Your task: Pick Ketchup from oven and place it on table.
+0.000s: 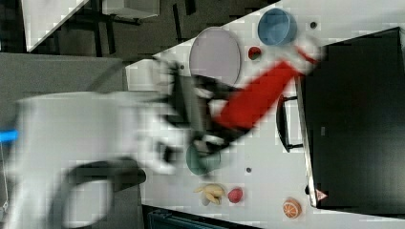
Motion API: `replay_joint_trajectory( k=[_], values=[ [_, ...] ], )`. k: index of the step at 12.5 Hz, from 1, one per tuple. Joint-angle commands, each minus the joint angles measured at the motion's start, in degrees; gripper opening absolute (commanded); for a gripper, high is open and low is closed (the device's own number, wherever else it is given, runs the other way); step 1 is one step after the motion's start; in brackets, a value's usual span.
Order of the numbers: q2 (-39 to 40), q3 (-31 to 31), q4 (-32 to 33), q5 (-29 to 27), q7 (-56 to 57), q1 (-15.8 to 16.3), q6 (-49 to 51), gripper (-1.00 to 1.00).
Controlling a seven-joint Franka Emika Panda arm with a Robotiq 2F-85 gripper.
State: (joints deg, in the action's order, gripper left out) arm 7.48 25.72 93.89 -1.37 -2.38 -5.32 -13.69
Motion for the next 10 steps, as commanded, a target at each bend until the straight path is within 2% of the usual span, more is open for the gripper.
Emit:
replay_joint_trajectory(
  k=[1, 5, 7, 10],
  values=[
    [-3.78, -6.75, -3.88, 0.6, -0.12, 5.82, 6.93, 0.29],
    [-3.54, -17.44, -1.97, 0.6, -0.13, 8.06, 8.23, 0.29],
    [-3.61, -20.91, 1.79, 0.6, -0.17, 8.41, 8.11, 0.29],
    [-3.58, -22.59, 10.57, 0.6, -0.18, 8.45, 4.47, 0.29]
  ],
)
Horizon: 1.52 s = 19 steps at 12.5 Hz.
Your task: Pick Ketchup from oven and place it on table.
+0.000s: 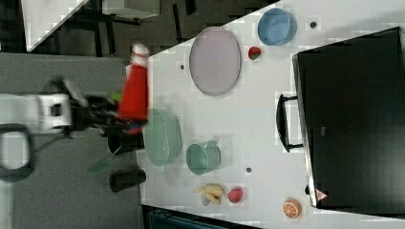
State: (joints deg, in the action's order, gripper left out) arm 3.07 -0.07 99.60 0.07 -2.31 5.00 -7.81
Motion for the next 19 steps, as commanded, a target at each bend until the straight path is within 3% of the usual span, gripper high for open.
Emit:
replay_joint_trajectory(
  k=[1, 6, 13, 14, 17, 19],
  values=[
    [0.84, 3.32, 8.39, -0.84, -0.25, -1.91, -5.31, 0.29],
    [2.63, 4.61, 24.83, -0.85, -0.33, -2.11, -23.64, 0.29],
    [12.99, 4.75, 34.31, -0.86, -0.42, -1.96, -47.17, 0.29],
    [14.05, 4.75, 35.12, -0.86, -0.42, -1.94, -48.86, 0.38],
    [15.29, 4.58, 35.83, -0.87, -0.6, -1.91, -53.53, 0.98],
    [13.68, 4.56, 35.96, -0.87, -0.6, -1.91, -51.69, 1.0]
  ],
)
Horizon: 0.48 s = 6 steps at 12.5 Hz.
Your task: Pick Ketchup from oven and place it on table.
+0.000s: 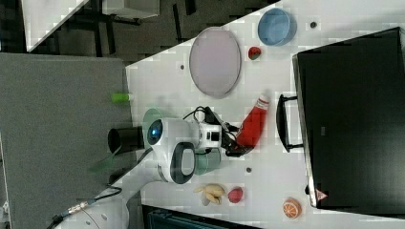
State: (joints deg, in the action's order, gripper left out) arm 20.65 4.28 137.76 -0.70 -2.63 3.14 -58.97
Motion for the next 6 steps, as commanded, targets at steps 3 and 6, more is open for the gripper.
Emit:
replay_joint_trajectory(
  k=[3, 6],
  values=[
    [-10.07, 0.13, -3.59, -0.1, -0.39, -0.09, 4.05, 1.0],
    [-18.7, 0.35, -8.43, -0.1, -0.39, -0.14, 14.33, 1.0]
  ],
)
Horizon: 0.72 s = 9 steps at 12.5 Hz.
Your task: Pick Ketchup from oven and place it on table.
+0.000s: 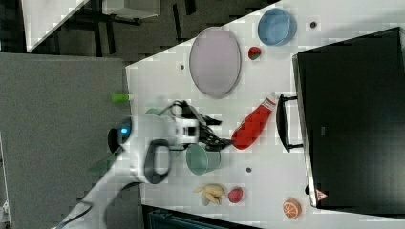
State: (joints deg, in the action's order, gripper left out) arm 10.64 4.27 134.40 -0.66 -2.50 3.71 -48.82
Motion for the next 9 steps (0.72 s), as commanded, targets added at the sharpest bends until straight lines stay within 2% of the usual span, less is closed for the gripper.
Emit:
replay_joint_trajectory(
  k=[1, 5, 9],
  values=[
    [-11.24, 0.32, -7.4, -0.13, -0.53, -0.69, 9.52, 1.0],
    [-17.33, 0.07, -20.02, -0.11, -0.52, -0.67, 26.25, 1.0],
    [-17.77, -0.22, -32.25, -0.09, -0.44, -0.6, 36.71, 1.0]
  ],
)
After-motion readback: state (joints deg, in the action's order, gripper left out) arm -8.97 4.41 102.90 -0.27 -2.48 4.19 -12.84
